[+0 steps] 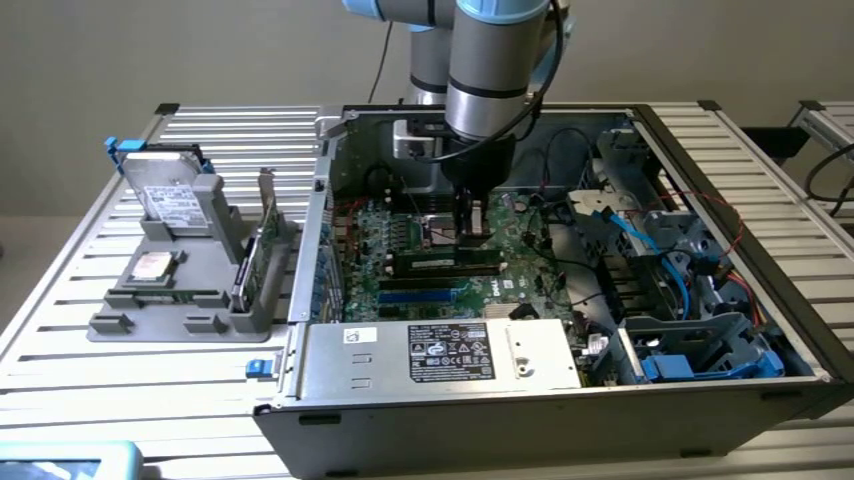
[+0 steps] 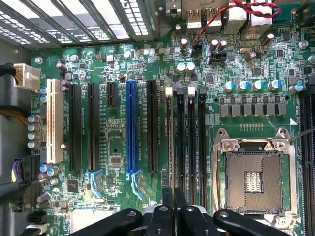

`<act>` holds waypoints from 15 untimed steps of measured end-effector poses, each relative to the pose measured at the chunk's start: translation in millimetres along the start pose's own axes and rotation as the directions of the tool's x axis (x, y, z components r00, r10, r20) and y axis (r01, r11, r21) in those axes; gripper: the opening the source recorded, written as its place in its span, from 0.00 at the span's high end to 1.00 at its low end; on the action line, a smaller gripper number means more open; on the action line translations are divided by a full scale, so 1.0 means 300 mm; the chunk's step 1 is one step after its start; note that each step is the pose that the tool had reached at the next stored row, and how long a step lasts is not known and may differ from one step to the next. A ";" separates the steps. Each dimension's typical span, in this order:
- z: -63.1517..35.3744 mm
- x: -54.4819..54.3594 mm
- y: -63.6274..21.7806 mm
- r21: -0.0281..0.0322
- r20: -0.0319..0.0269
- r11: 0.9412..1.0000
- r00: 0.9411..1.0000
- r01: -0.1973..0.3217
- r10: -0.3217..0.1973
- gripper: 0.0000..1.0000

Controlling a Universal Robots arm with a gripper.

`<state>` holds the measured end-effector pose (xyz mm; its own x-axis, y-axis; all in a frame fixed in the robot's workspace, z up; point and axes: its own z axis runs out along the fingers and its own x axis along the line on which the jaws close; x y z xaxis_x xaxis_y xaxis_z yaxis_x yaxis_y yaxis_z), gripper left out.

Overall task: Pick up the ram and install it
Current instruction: 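Insert the ram into the slot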

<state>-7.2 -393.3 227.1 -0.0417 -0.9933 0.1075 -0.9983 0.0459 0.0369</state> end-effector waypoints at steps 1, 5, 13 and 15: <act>-0.001 0.000 0.000 0.000 0.000 1.000 1.000 -0.001 0.001 0.88; -0.008 0.001 0.001 0.000 0.000 1.000 1.000 -0.003 0.003 0.88; -0.009 0.002 0.000 0.000 0.000 1.000 1.000 -0.005 0.005 0.88; -0.009 0.004 0.000 0.000 0.000 1.000 1.000 -0.006 0.006 0.88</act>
<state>-7.1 -394.3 230.0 -0.0472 -0.9930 0.1079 -0.9980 0.0514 0.0363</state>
